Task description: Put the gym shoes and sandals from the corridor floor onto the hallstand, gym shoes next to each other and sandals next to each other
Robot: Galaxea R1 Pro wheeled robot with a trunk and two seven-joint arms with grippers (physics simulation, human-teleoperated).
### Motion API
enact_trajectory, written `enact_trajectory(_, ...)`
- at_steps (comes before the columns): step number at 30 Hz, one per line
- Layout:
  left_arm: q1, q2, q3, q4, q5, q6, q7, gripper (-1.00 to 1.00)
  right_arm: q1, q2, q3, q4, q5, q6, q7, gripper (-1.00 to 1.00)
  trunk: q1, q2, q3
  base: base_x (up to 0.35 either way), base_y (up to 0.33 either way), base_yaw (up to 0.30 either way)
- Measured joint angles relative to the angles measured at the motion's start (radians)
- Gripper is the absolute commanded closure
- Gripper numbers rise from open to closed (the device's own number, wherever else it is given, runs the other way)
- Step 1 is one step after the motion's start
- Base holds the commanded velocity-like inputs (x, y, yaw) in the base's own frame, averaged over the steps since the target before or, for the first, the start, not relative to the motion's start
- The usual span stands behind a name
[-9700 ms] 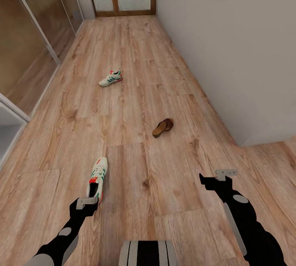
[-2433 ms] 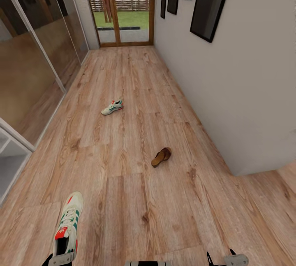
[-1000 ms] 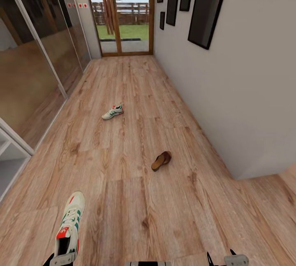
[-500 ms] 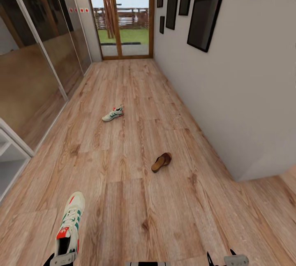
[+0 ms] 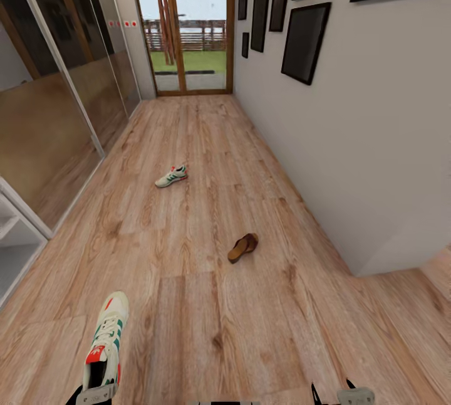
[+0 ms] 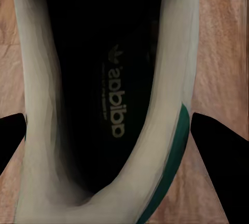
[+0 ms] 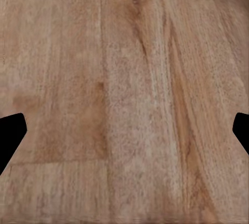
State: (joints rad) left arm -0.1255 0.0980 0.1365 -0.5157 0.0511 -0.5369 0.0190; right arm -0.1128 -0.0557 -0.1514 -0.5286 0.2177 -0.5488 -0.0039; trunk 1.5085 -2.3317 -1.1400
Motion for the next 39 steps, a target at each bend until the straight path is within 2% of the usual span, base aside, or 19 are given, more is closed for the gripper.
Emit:
enact_trajectory(7,0.000,0.000,0.000,-0.001,0.000,0.000,0.002,1.00,0.000,0.014,0.000,0.000,0.000,0.000,0.000,-1.00,0.000,0.000,0.010,-0.222,-0.189,0.126)
enact_trajectory(17,0.000,0.000,0.001,-0.003,0.000,0.001,0.003,1.00,0.000,0.018,0.000,0.000,0.000,0.001,-0.001,-1.00,0.000,0.000,0.019,-0.199,-0.210,0.229)
enact_trajectory(23,0.000,0.000,0.003,-0.004,0.001,0.002,0.003,1.00,0.000,0.019,0.000,0.000,-0.001,0.002,-0.002,-1.00,0.000,0.000,0.020,-0.035,-0.162,0.275)
enact_trajectory(39,0.000,0.000,0.003,0.006,0.002,0.002,0.003,1.00,0.000,0.020,0.001,0.000,0.000,0.003,0.000,-1.00,0.000,0.000,0.020,-0.002,-0.011,0.279)
